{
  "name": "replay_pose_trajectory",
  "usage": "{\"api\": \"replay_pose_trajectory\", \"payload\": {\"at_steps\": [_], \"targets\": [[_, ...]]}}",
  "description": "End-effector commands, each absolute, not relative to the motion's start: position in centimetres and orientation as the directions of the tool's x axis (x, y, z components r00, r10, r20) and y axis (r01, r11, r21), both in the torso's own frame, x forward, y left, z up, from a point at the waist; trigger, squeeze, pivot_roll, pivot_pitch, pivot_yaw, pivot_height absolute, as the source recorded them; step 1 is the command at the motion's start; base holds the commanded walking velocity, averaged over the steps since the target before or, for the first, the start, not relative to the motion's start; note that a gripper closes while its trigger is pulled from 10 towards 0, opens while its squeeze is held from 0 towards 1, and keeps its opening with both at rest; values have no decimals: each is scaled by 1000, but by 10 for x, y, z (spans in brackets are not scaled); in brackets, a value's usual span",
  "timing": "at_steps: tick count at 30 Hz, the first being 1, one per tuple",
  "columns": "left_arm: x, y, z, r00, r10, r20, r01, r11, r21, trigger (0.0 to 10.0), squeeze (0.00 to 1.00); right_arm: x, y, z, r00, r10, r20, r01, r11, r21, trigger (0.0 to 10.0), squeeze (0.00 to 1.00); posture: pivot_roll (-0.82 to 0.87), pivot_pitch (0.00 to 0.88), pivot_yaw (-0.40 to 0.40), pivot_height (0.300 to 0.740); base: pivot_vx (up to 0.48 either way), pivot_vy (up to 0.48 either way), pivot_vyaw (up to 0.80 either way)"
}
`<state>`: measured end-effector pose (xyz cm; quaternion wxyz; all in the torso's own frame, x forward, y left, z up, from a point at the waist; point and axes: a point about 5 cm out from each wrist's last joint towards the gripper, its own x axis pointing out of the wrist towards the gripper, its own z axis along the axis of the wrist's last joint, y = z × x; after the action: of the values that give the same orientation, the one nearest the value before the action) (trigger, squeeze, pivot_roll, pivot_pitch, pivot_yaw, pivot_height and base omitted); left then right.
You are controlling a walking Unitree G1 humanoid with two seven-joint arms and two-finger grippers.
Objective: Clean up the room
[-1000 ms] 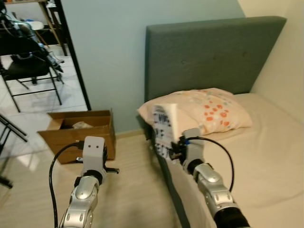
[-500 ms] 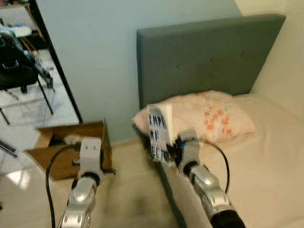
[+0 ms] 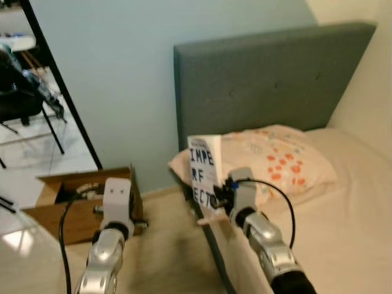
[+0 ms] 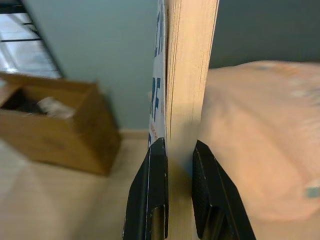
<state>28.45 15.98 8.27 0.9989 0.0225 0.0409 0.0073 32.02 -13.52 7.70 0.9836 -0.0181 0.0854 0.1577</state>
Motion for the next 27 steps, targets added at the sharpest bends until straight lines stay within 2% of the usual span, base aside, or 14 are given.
{"api": "replay_pose_trajectory", "payload": {"at_steps": [1, 10, 27], "targets": [[282, 167, 80, 995, 37, -95, -32, 998, 55, 10000, 0, 322, -125, 84, 934, 331, -135, -333, 943, 9, 10000, 0, -48, 79, -10, 740, 379, 0, 0], [282, 167, 80, 995, 32, -93, -27, 998, 53, 10000, 0, 322, -125, 84, 934, 331, -134, -333, 943, 11, 10000, 0, -47, 77, -6, 740, 372, 0, 0], [277, 163, 74, 993, -15, -116, 23, 998, 61, 10000, 0, 318, -127, 78, 935, 315, -166, -314, 949, 30, 10000, 0, -46, 81, -2, 740, 0, 0, 0]]}}
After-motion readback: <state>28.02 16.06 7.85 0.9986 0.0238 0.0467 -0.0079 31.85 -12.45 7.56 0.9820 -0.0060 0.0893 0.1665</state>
